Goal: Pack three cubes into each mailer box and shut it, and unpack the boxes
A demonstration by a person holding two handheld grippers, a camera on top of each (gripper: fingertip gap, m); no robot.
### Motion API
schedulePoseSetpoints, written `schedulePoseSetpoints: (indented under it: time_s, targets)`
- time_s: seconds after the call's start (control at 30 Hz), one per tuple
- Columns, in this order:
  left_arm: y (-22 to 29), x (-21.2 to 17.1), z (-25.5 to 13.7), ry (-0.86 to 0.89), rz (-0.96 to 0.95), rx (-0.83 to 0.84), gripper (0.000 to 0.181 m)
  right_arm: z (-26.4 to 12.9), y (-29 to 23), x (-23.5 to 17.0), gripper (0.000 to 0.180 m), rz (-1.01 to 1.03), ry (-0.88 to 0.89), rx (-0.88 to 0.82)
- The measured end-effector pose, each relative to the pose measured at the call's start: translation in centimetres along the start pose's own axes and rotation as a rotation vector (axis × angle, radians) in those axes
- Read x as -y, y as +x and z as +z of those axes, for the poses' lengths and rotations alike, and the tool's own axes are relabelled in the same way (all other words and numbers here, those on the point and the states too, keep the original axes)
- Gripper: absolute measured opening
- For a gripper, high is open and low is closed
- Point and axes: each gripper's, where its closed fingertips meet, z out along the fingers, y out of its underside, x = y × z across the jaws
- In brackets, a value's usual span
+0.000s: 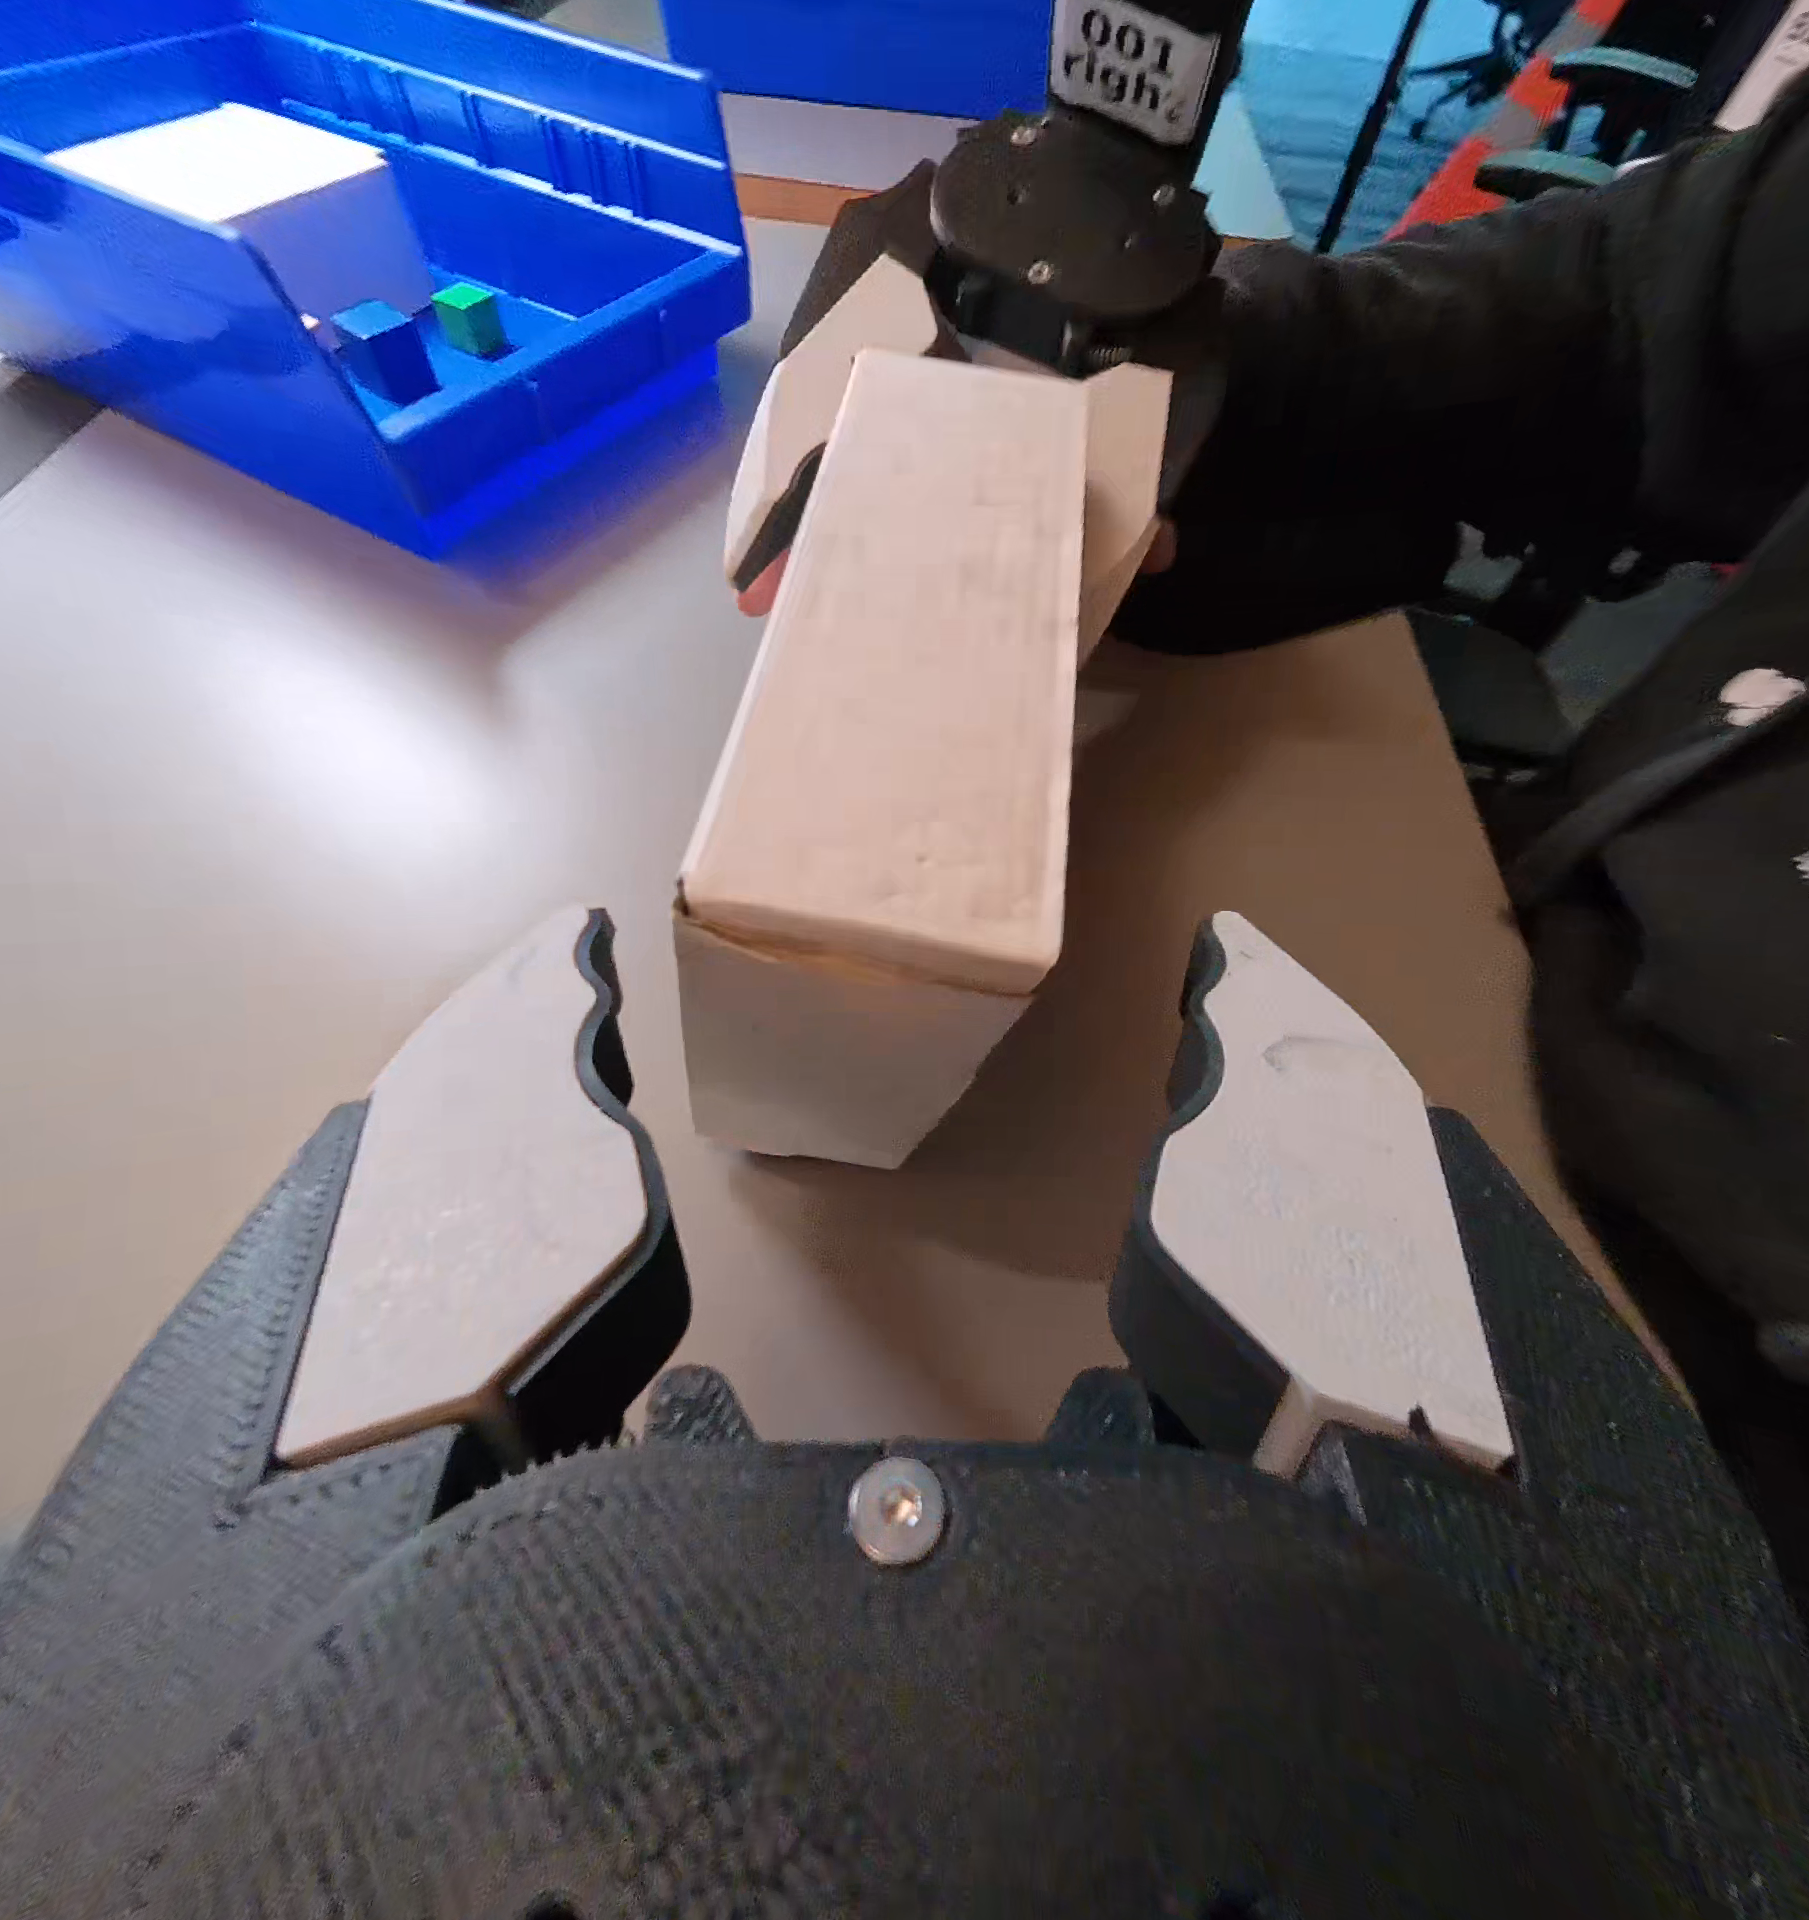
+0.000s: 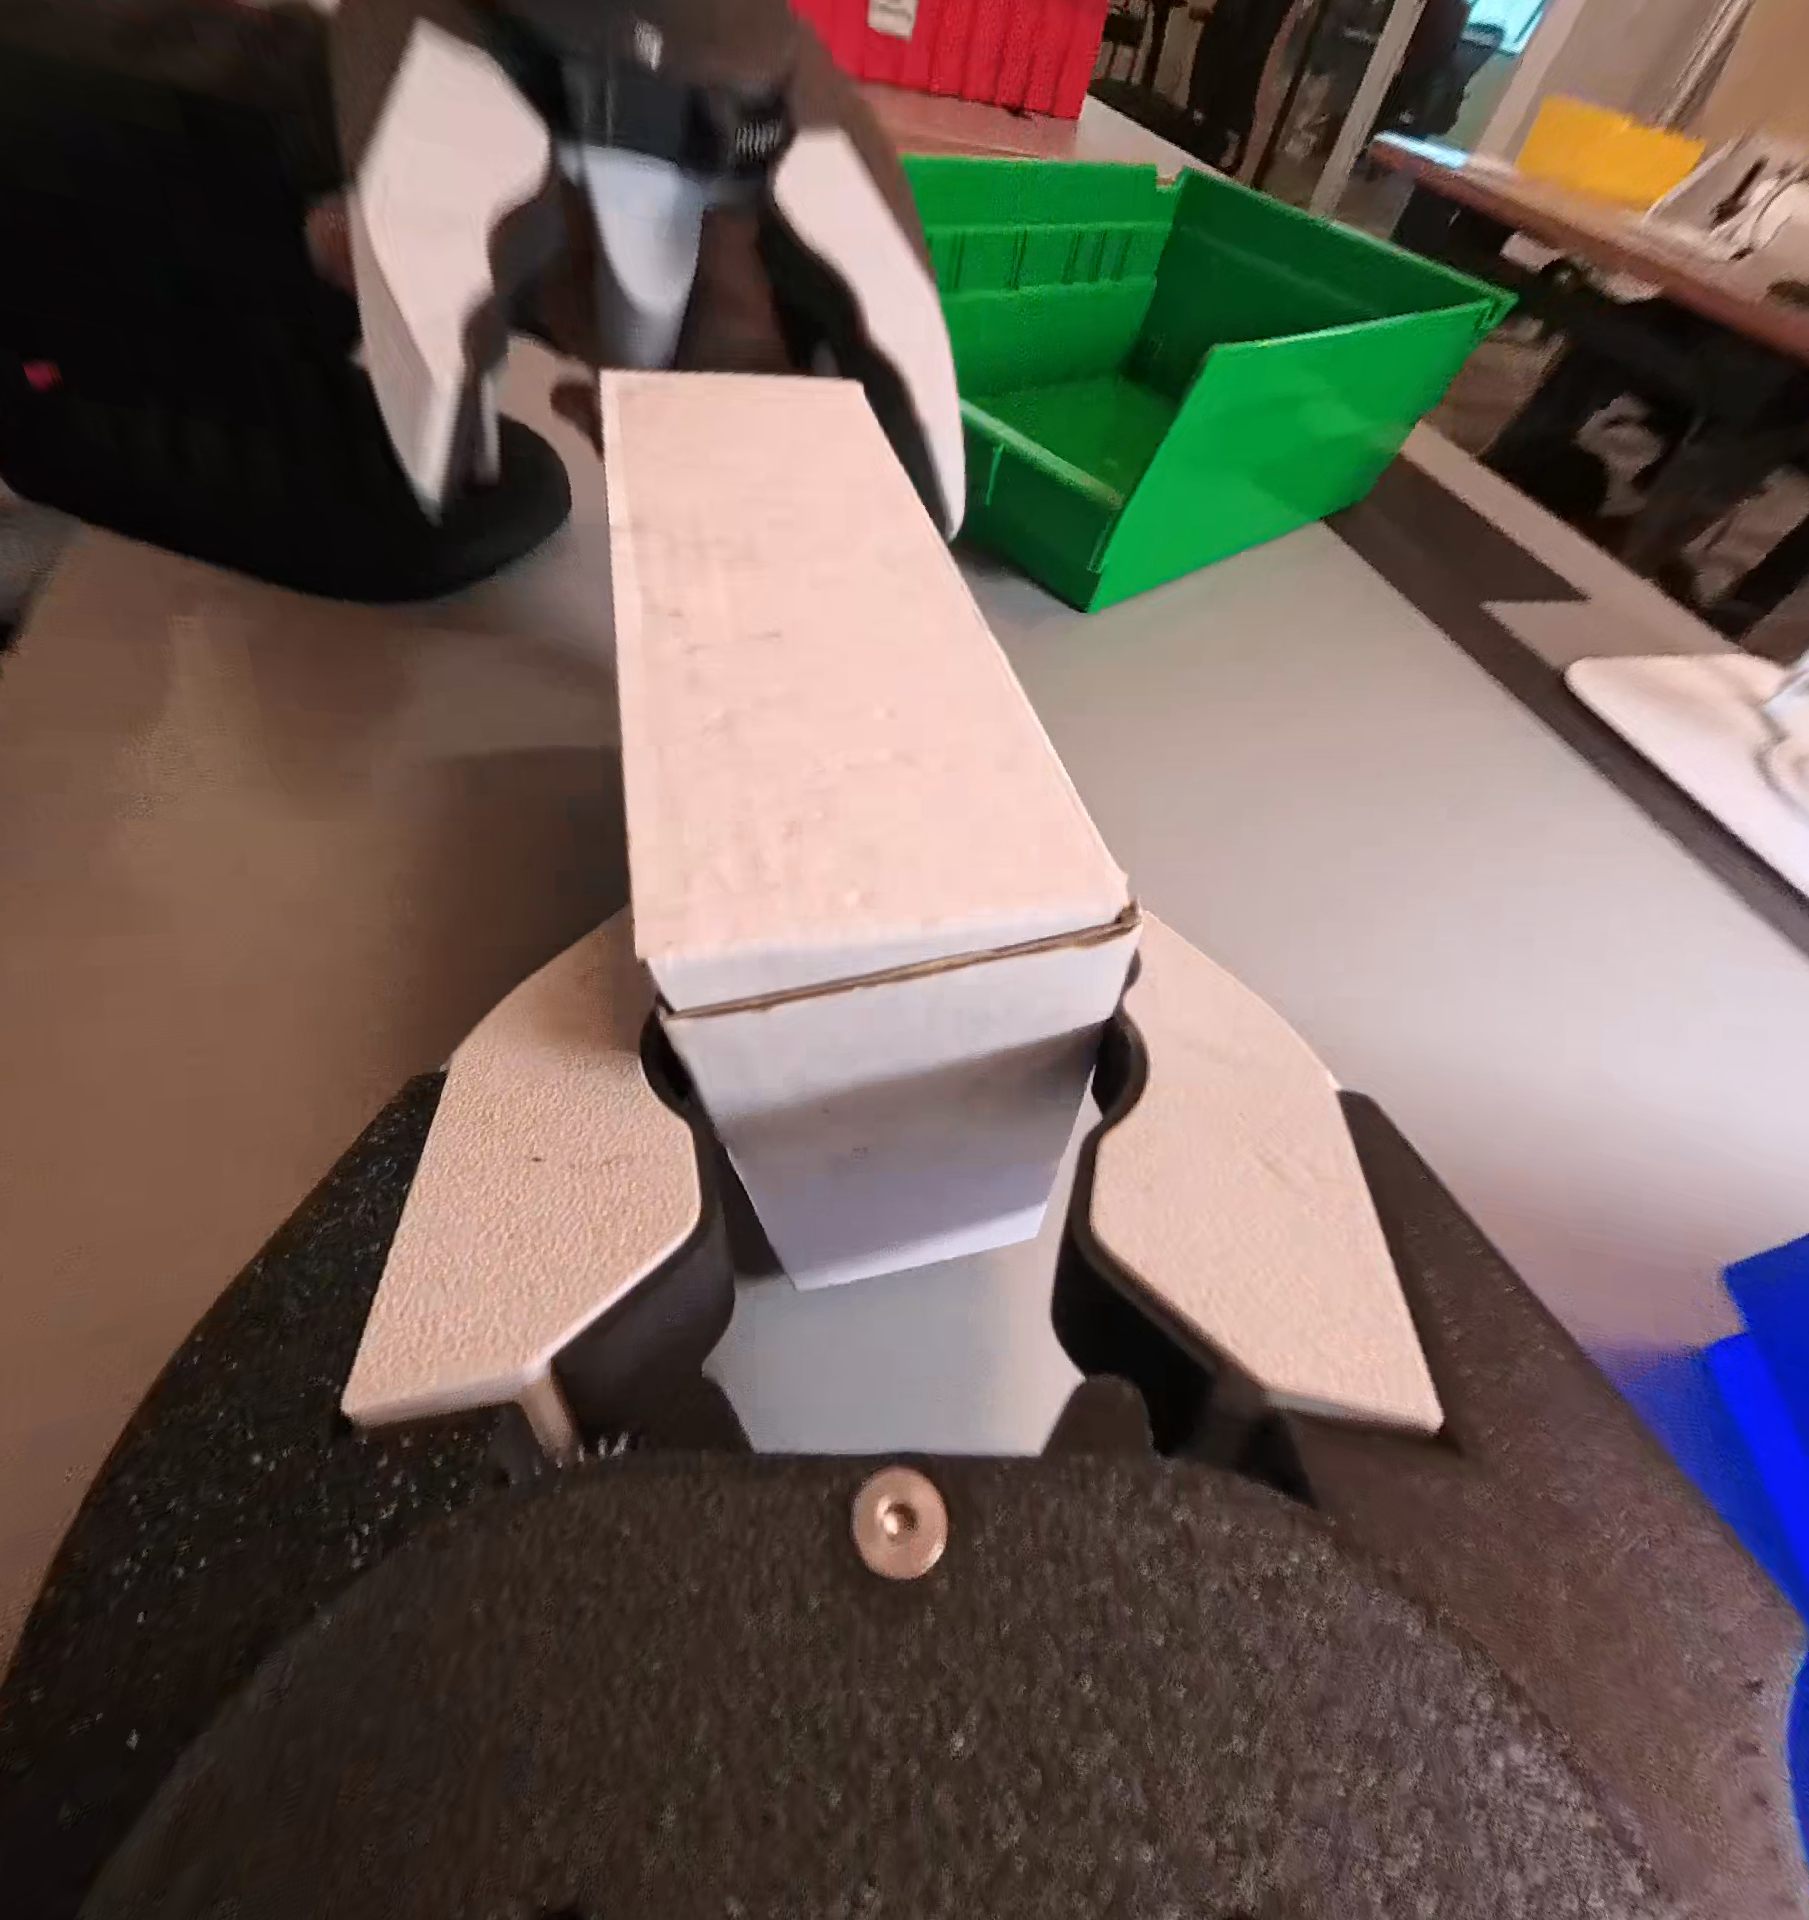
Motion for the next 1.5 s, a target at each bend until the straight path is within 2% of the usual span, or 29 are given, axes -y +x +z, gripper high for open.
schedulePoseSetpoints:
  time_s: [0.1,0.17,0.27,0.37,0.47,0.53,0.83,1.0,1.2,1.23,1.3,1.4,1.5]
  targets:
    - [-0.4,-1.3,1.6,-0.003,-0.02,0.039,0.089,0.2,-0.3,-0.2,0.077,0.099,0.002,0.062]
    - [-0.5,-2.1,2.3,-0.039,0.0,0.06,0.074,0.5,-0.9,-0.6,0.077,0.142,-0.014,0.096]
    - [-1.0,-2.2,2.4,-0.056,-0.037,0.086,0.073,0.3,0.1,-0.4,0.078,0.131,-0.026,0.027]
    - [-1.2,-2.2,2.4,-0.068,-0.049,0.115,0.073,-0.9,1.4,1.8,0.083,0.08,-0.004,-0.076]
    - [-1.3,-2.3,2.3,-0.075,-0.07,0.135,0.073,-1.7,2.0,3.4,0.082,-0.109,-0.078,-0.214]
    - [-1.3,-2.3,2.3,-0.076,-0.079,0.136,0.073,-1.7,1.6,4.6,0.074,-0.232,-0.117,-0.277]
    - [-1.1,-2.4,2.2,-0.095,-0.093,0.156,0.073,-0.7,0.9,6.7,0.059,-0.57,-0.314,-0.428]
    - [-0.9,-2.4,2.2,-0.115,-0.09,0.165,0.072,0.2,0.3,7.2,0.046,-0.838,-0.449,-0.491]
    - [-0.6,-2.6,2.1,-0.135,-0.035,0.186,0.072,1.8,-0.6,6.2,0.012,-0.975,-0.55,-0.413]
    - [-0.5,-2.6,2.0,-0.131,-0.03,0.186,0.072,1.9,-0.8,5.9,0.002,-0.979,-0.565,-0.39]
    - [-0.4,-2.5,1.9,-0.12,-0.01,0.19,0.072,1.9,-1.0,5.9,0.003,-0.96,-0.569,-0.365]
    - [-0.2,-2.5,2.0,-0.111,0.083,0.201,0.071,1.5,-1.0,6.9,0.001,-0.794,-0.537,-0.277]
    - [-0.4,-1.9,2.0,-0.085,0.249,0.254,0.072,0.7,-1.4,7.9,0.002,-0.593,-0.551,-0.113]
